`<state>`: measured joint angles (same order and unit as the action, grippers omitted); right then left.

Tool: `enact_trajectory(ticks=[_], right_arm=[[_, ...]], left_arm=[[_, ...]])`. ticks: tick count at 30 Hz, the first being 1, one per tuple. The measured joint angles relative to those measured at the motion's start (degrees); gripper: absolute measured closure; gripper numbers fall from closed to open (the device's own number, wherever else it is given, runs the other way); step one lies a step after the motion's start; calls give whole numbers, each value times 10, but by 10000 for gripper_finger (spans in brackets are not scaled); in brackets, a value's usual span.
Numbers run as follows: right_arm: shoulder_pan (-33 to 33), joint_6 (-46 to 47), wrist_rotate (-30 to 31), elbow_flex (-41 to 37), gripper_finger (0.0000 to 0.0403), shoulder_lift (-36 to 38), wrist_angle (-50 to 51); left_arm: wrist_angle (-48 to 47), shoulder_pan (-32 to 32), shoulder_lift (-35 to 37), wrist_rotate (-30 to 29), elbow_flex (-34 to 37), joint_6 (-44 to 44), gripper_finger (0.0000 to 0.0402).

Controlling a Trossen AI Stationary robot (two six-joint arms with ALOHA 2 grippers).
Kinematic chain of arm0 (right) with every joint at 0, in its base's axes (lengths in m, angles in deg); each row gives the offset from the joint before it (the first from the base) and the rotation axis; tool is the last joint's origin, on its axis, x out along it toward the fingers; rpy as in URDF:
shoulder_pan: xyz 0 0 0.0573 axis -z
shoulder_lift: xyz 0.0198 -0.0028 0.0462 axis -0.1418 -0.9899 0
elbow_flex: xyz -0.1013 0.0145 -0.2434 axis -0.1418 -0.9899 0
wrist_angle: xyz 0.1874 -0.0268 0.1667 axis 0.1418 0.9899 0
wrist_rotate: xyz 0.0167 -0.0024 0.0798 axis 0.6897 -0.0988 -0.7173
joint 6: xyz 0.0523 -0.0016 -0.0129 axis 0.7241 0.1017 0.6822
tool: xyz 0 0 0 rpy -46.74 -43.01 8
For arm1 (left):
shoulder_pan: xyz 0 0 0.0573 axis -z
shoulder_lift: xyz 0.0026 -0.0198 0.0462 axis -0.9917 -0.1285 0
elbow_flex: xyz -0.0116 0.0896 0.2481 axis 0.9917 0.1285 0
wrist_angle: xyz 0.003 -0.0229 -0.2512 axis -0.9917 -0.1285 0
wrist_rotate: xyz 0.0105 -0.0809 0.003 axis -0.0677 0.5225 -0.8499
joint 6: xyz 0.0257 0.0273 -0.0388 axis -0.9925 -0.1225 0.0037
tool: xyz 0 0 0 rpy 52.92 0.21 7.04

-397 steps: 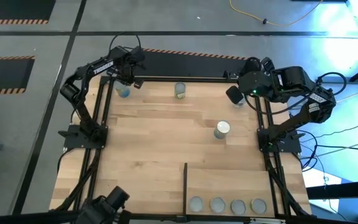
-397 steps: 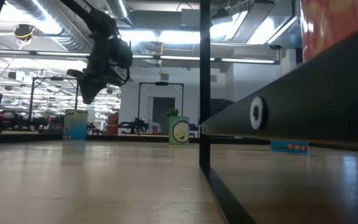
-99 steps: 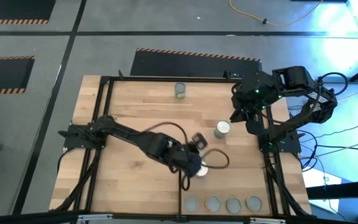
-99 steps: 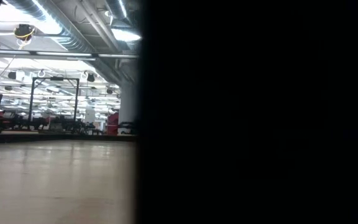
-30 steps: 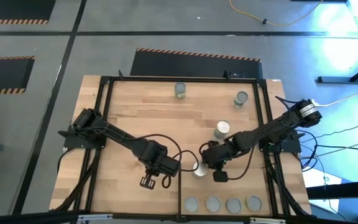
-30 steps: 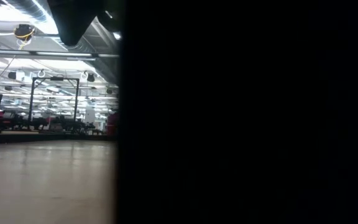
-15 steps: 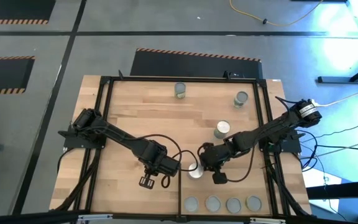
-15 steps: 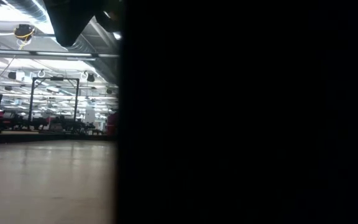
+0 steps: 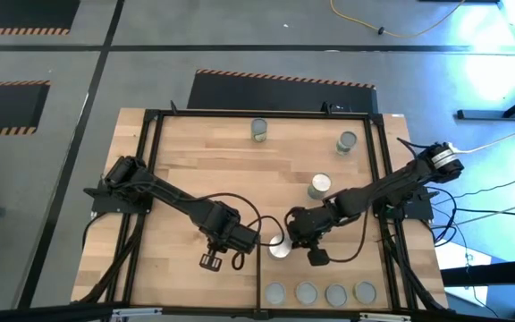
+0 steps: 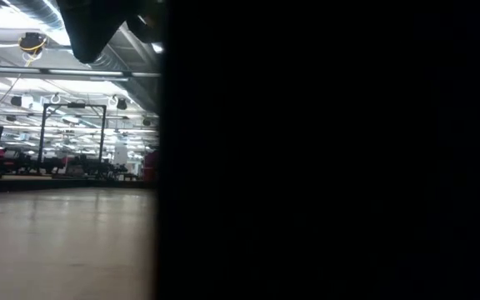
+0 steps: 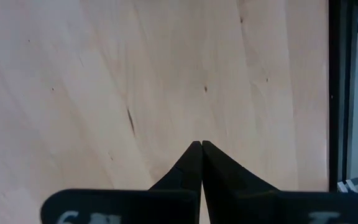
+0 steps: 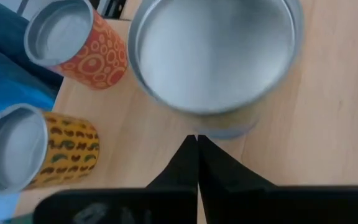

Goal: Pick and place cans onto a shelf
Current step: Put the left canned cherries on the shelf, then put the canned cherries on the shelf

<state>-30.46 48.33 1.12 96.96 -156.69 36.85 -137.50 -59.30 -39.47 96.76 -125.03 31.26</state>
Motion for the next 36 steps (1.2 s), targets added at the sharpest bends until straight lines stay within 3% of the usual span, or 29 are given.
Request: enact_trajectory(ticks=[3,8,14,22,31,36], right_arm=[[0,10,4,14,402,19,58],[0,39,74,105,402,34,249],[13,82,124,208,394,30,423],[48,122,87,227,346,31,468],[108,139,165,219,302,30,492],[160,158,159,214,291,30,532]], left_arm=[[-22,-2,8,1,0,6,401],[-38,-12,42,-3,0,28,401],[-34,-24,111,-81,0,61,401],[-35,-32,196,-161,0,89,401],[-48,-32,253,-207,0,73,401],[-59,-40,262,-223,0,74,401]])
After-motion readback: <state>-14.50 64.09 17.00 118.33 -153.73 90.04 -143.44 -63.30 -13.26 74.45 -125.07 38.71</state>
